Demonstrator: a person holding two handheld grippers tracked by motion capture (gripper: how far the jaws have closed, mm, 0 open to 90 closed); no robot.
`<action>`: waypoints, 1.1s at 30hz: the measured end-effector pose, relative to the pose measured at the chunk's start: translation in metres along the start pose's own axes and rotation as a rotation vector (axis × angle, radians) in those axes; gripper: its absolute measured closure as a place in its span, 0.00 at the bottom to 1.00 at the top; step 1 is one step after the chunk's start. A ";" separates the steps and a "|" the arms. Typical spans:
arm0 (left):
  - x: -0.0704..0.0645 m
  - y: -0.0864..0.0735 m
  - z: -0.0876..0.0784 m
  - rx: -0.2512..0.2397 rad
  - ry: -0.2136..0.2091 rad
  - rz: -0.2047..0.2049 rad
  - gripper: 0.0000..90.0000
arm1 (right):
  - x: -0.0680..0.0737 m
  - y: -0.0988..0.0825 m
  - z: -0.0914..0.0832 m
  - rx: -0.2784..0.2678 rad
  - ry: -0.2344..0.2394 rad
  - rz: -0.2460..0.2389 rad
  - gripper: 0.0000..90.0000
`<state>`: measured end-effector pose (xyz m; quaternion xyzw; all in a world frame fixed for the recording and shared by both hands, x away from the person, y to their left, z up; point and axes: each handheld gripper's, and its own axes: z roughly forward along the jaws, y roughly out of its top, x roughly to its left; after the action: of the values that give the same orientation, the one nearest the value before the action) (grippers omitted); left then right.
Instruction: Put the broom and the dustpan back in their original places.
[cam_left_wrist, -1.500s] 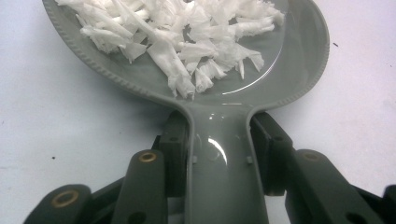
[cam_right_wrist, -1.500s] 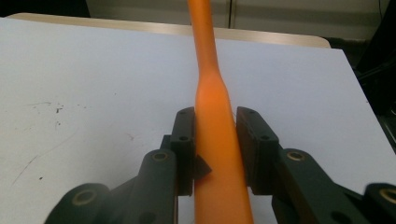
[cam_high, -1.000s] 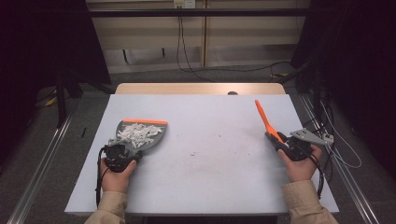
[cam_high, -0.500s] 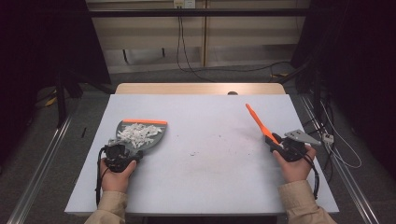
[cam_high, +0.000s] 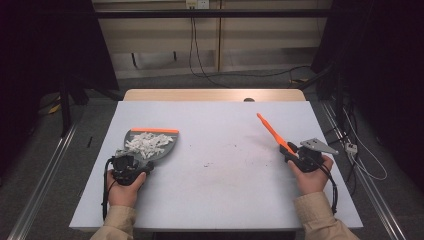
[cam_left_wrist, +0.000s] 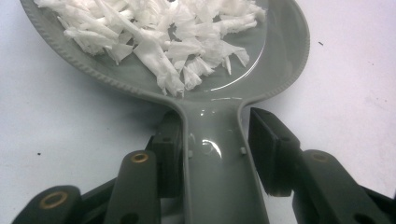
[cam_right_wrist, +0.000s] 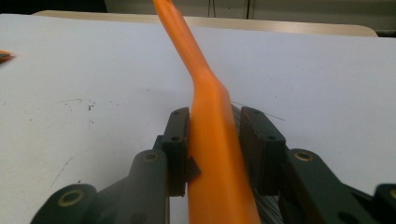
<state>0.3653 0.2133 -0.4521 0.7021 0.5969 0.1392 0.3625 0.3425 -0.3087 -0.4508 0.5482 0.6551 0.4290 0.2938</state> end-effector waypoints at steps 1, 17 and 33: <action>0.000 0.000 0.000 0.000 -0.002 0.000 0.64 | 0.001 0.000 0.001 -0.001 0.002 0.001 0.72; -0.001 -0.001 -0.003 -0.005 -0.043 -0.002 0.58 | 0.012 0.000 0.009 0.021 0.003 -0.016 0.69; -0.004 0.000 -0.007 -0.012 -0.061 0.015 0.44 | 0.020 -0.001 0.014 0.022 0.037 0.003 0.65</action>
<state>0.3594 0.2116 -0.4462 0.7083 0.5794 0.1241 0.3837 0.3499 -0.2863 -0.4565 0.5445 0.6642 0.4322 0.2749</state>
